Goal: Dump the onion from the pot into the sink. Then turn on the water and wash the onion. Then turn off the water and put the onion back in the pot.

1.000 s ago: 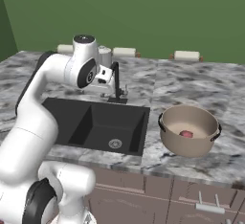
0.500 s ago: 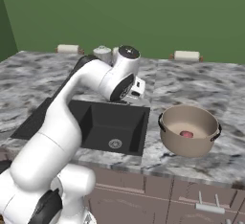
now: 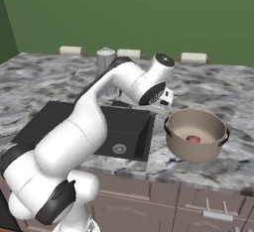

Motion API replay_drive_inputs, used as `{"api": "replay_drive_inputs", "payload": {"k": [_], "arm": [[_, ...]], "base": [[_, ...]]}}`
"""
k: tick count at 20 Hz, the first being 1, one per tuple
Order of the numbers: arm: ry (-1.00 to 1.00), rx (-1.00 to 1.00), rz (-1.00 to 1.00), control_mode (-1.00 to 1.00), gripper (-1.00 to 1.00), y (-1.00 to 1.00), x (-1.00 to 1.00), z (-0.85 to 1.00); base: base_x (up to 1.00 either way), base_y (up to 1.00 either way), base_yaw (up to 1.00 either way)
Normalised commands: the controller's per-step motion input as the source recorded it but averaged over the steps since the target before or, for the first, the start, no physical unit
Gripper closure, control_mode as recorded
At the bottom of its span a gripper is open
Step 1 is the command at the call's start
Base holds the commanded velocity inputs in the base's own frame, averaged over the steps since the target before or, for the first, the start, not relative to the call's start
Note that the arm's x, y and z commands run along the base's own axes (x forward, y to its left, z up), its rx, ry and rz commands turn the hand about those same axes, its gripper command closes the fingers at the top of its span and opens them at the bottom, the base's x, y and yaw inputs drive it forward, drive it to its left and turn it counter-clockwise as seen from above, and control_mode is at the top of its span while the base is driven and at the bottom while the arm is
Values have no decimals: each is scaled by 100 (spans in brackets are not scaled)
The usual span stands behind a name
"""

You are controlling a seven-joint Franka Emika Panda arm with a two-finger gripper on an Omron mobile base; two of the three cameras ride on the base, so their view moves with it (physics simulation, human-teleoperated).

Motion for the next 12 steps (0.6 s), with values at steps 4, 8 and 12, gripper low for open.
{"api": "replay_drive_inputs", "payload": {"k": [4,8,12], "arm": [[12,0,8,-100,-100,-25,28,-41],[10,0,4,-100,-100,-15,29,-35],[3,-3,2,-100,-100,-14,27,-32]], "base": [[0,0,0],[0,0,0],[0,0,0]]}}
